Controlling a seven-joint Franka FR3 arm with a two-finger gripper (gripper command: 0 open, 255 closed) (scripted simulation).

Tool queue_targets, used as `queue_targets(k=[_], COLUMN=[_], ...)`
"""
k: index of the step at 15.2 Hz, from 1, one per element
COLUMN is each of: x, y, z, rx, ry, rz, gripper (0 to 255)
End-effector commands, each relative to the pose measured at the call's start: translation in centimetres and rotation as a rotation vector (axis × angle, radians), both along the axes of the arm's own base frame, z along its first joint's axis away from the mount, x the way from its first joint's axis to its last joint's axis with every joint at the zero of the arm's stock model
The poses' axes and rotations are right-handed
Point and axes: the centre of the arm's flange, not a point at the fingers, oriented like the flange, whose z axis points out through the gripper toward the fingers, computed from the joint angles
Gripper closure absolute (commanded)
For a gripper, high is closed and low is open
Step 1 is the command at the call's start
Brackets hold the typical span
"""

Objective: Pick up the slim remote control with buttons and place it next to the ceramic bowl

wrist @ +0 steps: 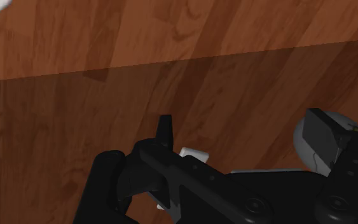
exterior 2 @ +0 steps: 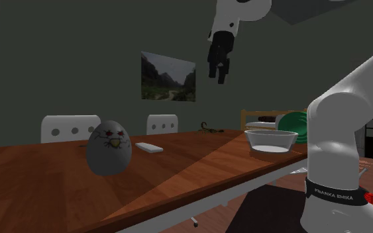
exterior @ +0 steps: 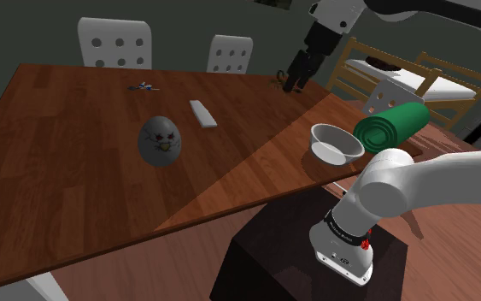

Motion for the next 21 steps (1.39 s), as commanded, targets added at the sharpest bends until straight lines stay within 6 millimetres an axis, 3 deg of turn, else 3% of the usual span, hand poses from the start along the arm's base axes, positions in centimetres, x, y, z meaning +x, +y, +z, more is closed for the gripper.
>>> queue_targets(k=[1,11,21], x=[0.0,12.1,23.9], y=[0.0,1.5,1.4], z=[0.0,-6.3,-13.3], rx=[0.0,-0.017,-0.033], ry=[0.0,0.048,0.097], rz=[0.0,-0.125,-0.25], gripper=[0,0,0])
